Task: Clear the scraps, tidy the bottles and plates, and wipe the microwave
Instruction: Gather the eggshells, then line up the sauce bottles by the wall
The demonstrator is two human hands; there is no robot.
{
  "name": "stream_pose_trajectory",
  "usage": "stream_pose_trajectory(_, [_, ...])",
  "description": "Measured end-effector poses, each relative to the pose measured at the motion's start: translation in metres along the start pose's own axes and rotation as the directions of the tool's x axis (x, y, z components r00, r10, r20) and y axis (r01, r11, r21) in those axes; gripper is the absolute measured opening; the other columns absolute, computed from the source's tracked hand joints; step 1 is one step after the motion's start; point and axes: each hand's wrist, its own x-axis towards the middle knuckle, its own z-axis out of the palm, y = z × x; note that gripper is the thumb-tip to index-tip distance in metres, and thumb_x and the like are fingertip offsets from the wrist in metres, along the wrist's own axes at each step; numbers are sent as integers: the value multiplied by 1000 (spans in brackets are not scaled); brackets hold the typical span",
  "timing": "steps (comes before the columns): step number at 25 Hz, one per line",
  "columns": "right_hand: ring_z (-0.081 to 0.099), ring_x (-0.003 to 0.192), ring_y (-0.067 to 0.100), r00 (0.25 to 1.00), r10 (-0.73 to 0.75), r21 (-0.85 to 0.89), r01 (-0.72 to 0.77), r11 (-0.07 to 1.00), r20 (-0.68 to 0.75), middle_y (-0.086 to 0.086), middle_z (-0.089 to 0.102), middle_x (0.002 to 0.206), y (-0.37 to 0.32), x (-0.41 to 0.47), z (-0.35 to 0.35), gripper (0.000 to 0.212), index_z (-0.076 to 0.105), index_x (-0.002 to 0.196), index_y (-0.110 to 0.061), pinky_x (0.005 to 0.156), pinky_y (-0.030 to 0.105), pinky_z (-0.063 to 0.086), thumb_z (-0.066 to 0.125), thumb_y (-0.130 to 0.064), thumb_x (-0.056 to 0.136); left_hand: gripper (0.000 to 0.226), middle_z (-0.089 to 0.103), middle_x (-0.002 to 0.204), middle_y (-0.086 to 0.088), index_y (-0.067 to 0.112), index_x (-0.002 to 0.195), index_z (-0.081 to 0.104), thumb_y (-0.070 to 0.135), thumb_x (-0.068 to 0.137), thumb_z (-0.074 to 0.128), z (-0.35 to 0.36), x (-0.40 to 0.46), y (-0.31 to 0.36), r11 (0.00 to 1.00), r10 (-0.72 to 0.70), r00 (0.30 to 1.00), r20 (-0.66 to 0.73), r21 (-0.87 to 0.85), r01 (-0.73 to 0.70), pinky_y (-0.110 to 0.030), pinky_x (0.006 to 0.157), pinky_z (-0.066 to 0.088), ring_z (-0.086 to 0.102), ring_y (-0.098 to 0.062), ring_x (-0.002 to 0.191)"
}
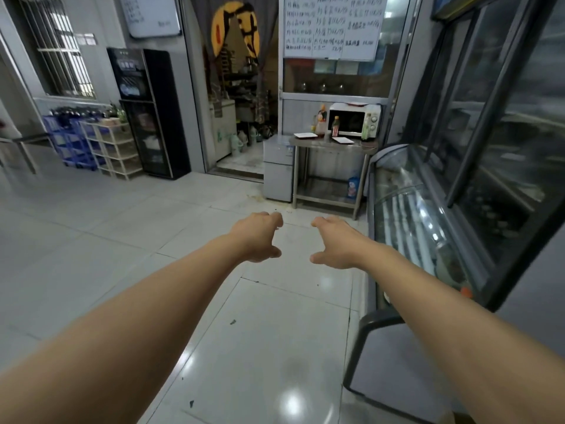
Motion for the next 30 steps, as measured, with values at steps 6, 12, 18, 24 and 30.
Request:
stream_pose_trajectory(6, [29,135,27,1000,6,17,-5,1000,-16,6,27,148,27,132,-16,79,23,145,-19,103,41,37,67,-33,81,59,51,127,-4,18,130,41,32,81,70,-7,126,-44,1000,-8,1000,0,29,8,-34,87,42,49,-25,115])
stream_pose_trajectory(12, [28,136,27,1000,5,1,-5,1000,-5,8,27,148,52,234,-32,78,23,145,-18,106,42,37,67,-33,81,59,51,128,-3,19,131,41,33,81,70,-7,229,-79,1000,-11,1000,4,14,11,-34,89,43,48,-24,117])
stream_pose_trajectory(18, [28,137,27,999,43,-19,-43,999,0,7,28,149,74,346,-36,80,22,146,-18,107,42,36,67,-34,82,60,51,131,-5,18,132,41,32,81,70,1,346,-122,998,54,998,23,16,-54,-34,91,41,48,-25,119])
stream_pose_trajectory(24, [39,129,30,989,144,-23,-144,989,-33,10,32,145,94,477,-55,77,24,144,-17,102,42,41,67,-34,83,55,54,127,-6,18,126,44,34,80,71,-1,492,-175,989,149,988,42,-13,-148,-40,91,47,52,-27,113])
stream_pose_trajectory(30, [27,137,31,977,211,-13,-212,977,-40,10,24,151,116,585,-74,78,22,146,-16,108,45,35,66,-33,84,58,53,128,-7,19,130,42,35,82,69,-10,614,-216,978,209,976,64,-9,-209,-41,94,47,53,-26,113])
